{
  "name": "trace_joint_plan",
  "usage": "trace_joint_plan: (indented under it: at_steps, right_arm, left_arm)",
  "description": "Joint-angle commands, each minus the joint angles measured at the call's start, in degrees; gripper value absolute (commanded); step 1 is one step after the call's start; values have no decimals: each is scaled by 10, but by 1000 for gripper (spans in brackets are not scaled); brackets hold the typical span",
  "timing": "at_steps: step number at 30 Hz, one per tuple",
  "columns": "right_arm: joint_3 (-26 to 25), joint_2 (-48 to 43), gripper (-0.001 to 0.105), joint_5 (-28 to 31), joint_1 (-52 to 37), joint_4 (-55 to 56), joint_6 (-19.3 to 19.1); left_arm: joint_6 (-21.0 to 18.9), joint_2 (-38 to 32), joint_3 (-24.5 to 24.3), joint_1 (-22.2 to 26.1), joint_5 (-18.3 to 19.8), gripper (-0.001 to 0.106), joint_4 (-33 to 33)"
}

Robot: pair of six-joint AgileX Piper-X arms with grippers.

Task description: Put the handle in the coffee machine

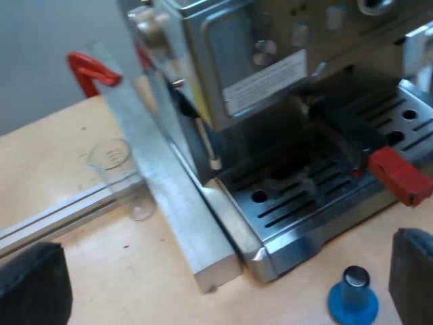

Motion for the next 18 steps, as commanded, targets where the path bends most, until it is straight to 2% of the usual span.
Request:
trace_joint_plan:
  at_steps: [1,7,11,18]
  right_arm:
    - [-3,-5,69,5,-3,11,-4]
    - [-3,-49,69,0,-1,18,-52]
    - [-3,-95,69,0,-2,18,-74]
    - [-3,-197,69,3,-2,21,-115]
  left_arm:
    - [0,-21,-5,20,-5,97,17]
    - [0,-84,-5,50,-5,97,34]
    - [0,-118,-5,50,7,97,44]
    - [0,-198,-5,50,7,97,47]
